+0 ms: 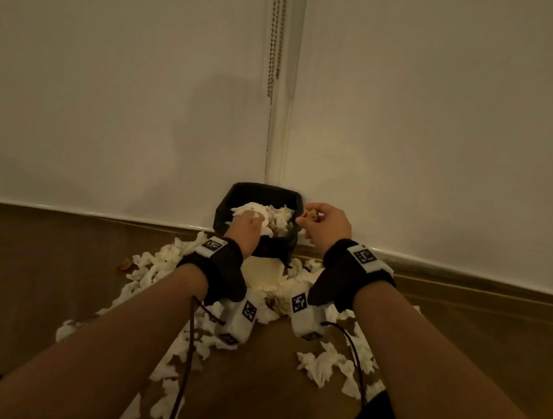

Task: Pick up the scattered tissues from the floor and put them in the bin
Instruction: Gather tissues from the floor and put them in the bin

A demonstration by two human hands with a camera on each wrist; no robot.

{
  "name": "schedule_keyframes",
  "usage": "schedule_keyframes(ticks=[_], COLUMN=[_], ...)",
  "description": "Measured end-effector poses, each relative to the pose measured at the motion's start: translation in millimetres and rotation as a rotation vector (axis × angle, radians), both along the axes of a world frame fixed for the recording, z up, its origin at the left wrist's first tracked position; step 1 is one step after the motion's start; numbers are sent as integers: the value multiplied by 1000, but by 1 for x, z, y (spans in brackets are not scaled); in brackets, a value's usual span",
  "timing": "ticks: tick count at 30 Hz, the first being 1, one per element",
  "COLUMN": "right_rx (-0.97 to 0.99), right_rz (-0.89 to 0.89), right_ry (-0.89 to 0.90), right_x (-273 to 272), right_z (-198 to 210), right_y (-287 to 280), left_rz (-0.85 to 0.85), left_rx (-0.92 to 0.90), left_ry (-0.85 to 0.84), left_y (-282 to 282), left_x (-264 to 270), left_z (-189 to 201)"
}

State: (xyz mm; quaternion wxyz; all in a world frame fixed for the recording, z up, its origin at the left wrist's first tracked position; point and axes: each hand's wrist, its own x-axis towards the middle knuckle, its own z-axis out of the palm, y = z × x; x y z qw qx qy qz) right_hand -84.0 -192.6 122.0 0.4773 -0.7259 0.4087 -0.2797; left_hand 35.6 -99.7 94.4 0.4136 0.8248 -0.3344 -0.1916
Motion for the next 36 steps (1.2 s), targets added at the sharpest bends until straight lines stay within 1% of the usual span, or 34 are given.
schedule_keyframes(ticks=[1,4,6,7,10,12,16,18,20,23,26,28,29,31,34,36], right_rx=[-18,-39,-77,-103,-228,-284,-314,-317,-289,-293,-430,-559,-573,-495,-509,-509], right_rz=[4,63,120,152,238,296,319,358,423,432,416,420,417,389,400,420], right_ry=[54,173,230,239,242,286,371,477,653,805,791,781,763,744,754,763], right_x=[6,23,34,40,56,70,90,100,114,127,127,124,123,122,116,114], right_z=[-6,-23,-34,-39,-49,-55,-66,-68,-71,-79,-89,-94,-97,-98,-100,-96], right_y=[-2,-4,-5,-5,-2,-4,-15,-24,-35,-45,-45,-42,-41,-41,-40,-39], left_rz=[2,6,-34,-53,-68,-73,-97,-160,-239,-301,-306,-281,-265,-263,-308,-325], left_rx=[6,35,73,105,127,137,307,366,399,445,470,478,493,563,695,714], left_ry=[-61,-146,-208,-245,-330,-376,-555,-538,-537,-548,-523,-583,-610,-649,-634,-643], left_y=[-4,-11,-13,-13,-15,-21,-37,-46,-54,-64,-72,-74,-74,-70,-64,-62], left_x=[6,24,36,41,56,65,83,92,95,95,95,95,95,97,99,98], left_z=[-2,-9,-15,-18,-32,-45,-58,-60,-63,-68,-75,-80,-82,-86,-88,-83])
